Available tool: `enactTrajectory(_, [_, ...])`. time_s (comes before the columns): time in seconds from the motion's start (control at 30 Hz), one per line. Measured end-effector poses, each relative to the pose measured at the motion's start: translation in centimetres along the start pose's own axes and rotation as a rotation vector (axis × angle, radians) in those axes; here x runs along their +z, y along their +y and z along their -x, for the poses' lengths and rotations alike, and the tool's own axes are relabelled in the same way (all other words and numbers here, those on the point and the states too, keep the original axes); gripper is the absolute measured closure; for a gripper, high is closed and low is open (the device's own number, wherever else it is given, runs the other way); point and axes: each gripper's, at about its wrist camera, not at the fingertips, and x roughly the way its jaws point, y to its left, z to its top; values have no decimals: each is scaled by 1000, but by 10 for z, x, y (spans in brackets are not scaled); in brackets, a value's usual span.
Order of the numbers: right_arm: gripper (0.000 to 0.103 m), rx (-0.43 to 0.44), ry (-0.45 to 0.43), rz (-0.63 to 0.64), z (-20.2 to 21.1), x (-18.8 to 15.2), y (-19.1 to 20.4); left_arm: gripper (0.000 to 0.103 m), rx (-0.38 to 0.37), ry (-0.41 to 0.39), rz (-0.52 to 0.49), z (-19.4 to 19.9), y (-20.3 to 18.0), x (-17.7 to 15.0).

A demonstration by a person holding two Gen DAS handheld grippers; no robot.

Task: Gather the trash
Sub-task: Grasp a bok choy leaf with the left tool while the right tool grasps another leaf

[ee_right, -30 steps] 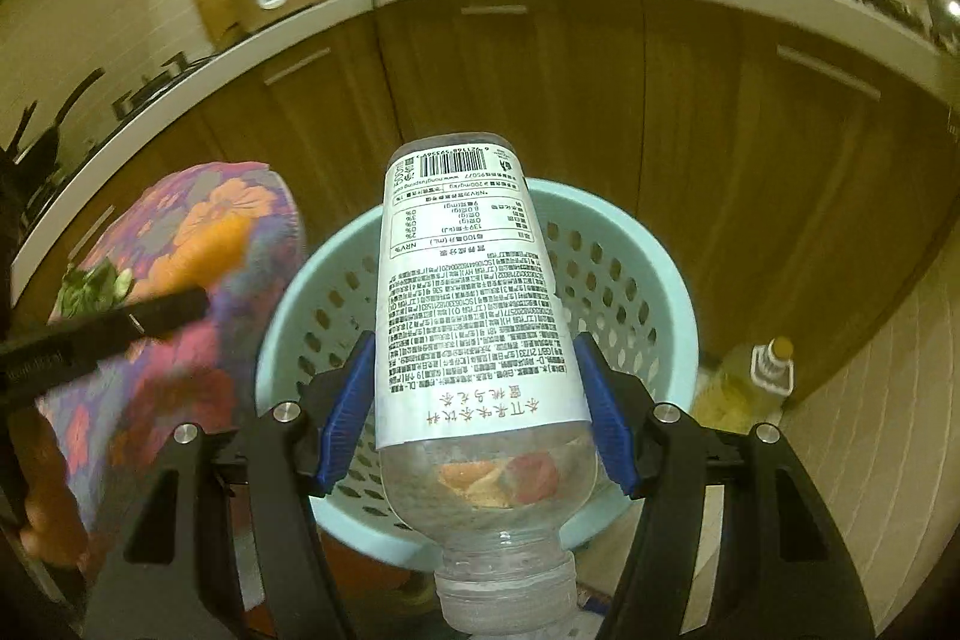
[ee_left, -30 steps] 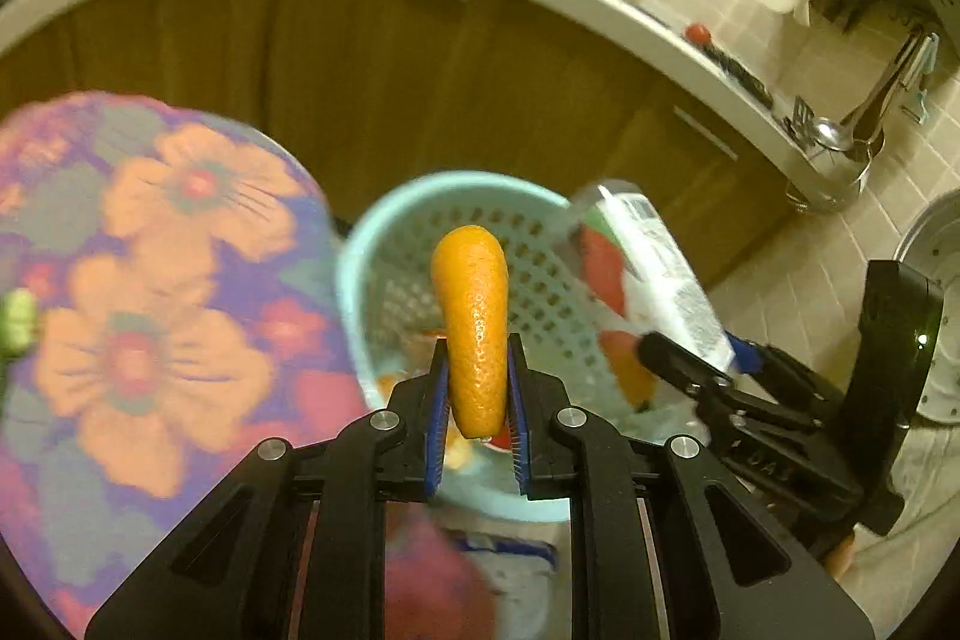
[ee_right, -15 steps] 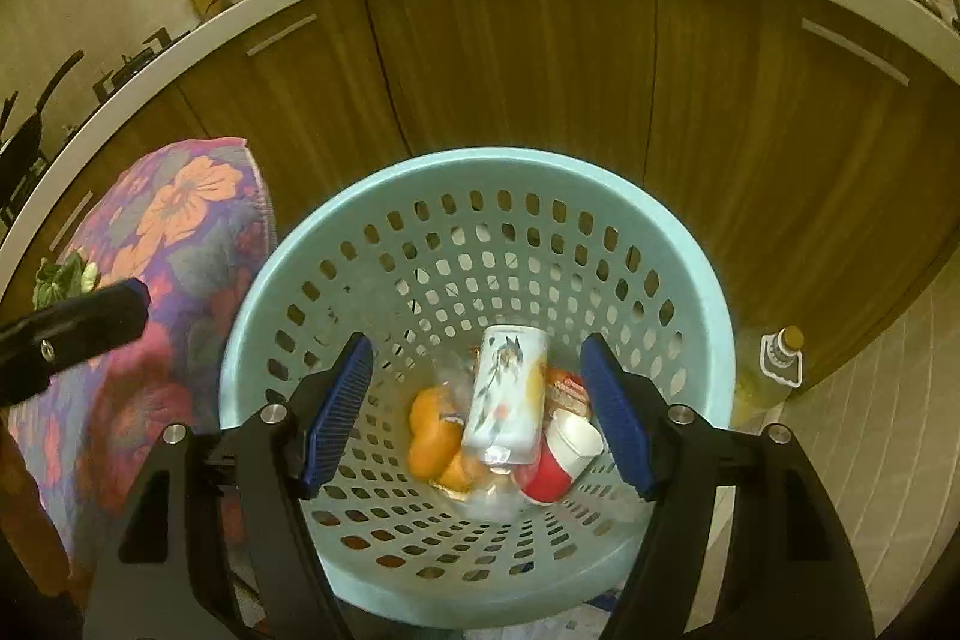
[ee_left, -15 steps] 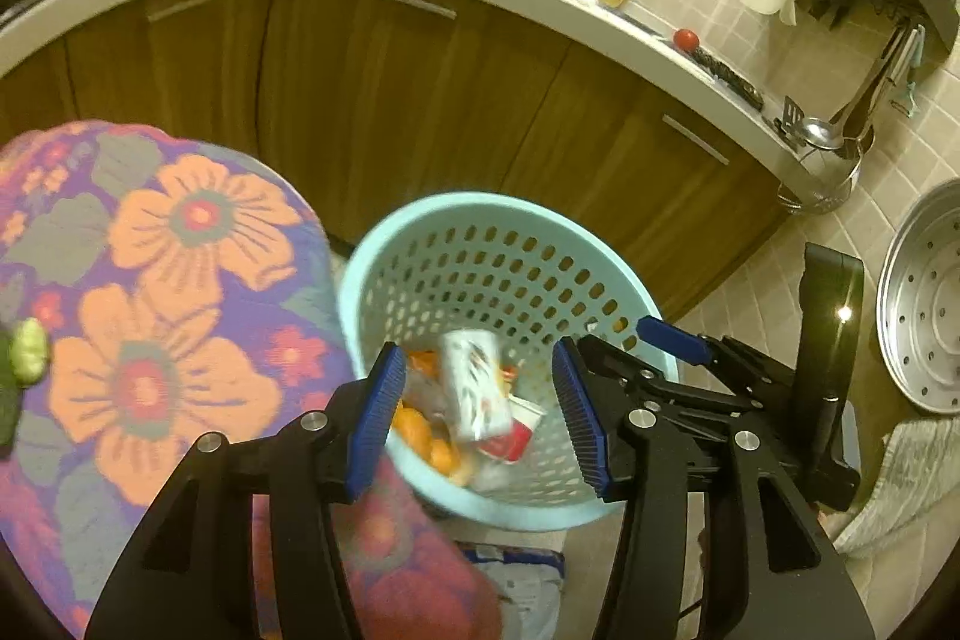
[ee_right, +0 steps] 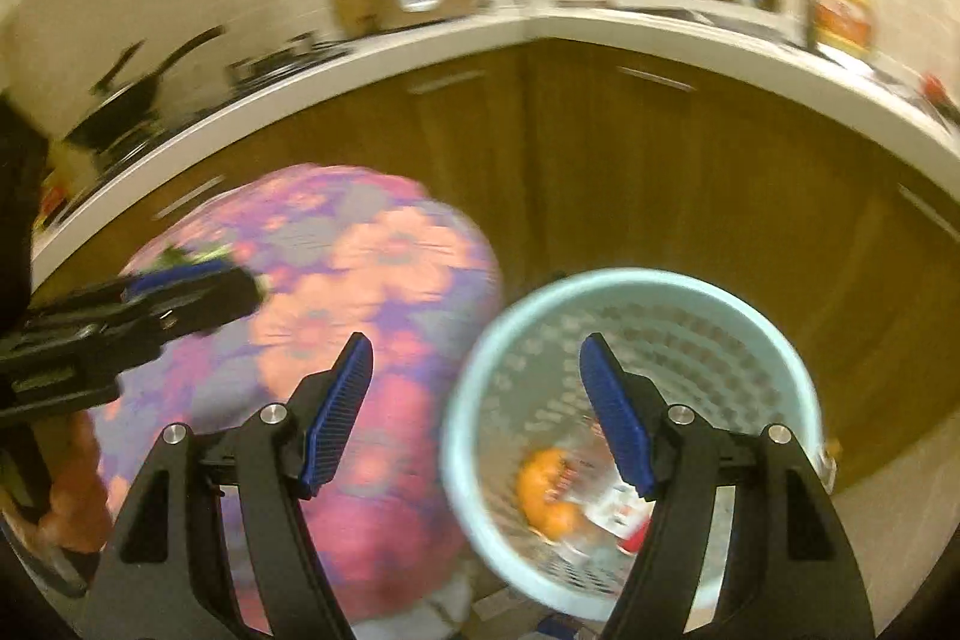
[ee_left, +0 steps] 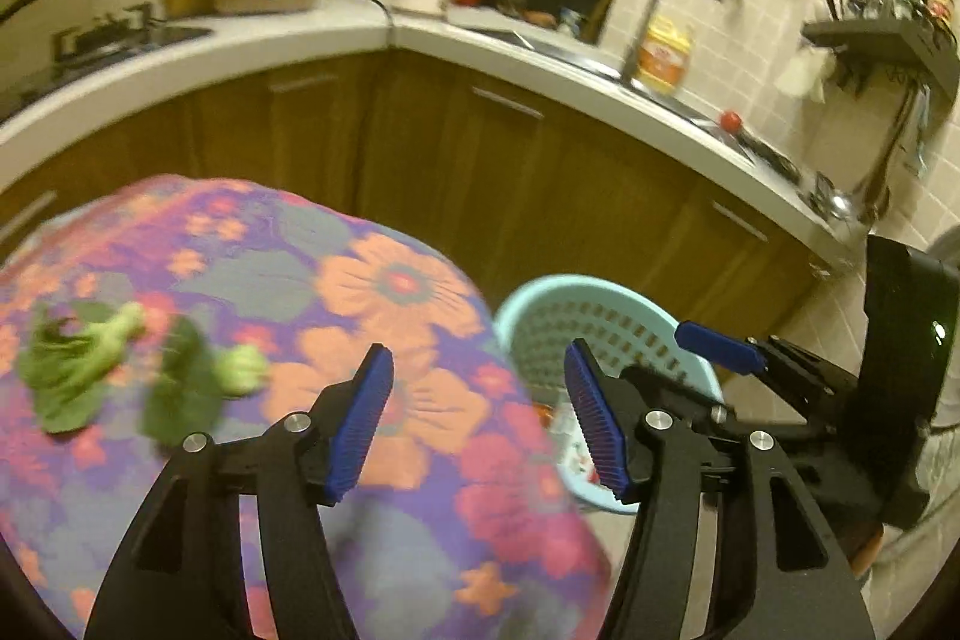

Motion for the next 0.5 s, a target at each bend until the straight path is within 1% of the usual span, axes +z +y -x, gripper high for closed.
enactTrajectory(0.1, [35, 43, 11, 56, -11, 8, 31, 45, 36, -45, 37, 23, 28, 5])
enactTrajectory(0.13, [35, 66, 21, 76, -17, 11, 45, 44, 51, -62, 49, 31, 40, 6])
enactTrajectory(0.2, [35, 85, 34, 113, -27, 14, 64, 41, 86, -86, 73, 43, 62, 8])
enactTrajectory(0.3, [35, 119, 53, 172, -46, 20, 98, 40, 155, -107, 138, 60, 111, 7])
enactTrajectory(0.33, [35, 138, 62, 183, -54, 22, 110, 40, 172, -109, 156, 62, 123, 6])
enactTrajectory(0.37, [35, 147, 67, 189, -60, 23, 117, 40, 206, -114, 188, 65, 144, 4])
enactTrajectory(0.43, [35, 163, 87, 215, -76, 27, 134, 40, 262, -127, 223, 67, 170, 1])
enactTrajectory(0.47, [35, 176, 97, 224, -83, 28, 141, 40, 294, -125, 249, 66, 187, -2])
enactTrajectory(0.5, [35, 190, 107, 229, -90, 30, 147, 40, 309, -118, 266, 65, 198, -4])
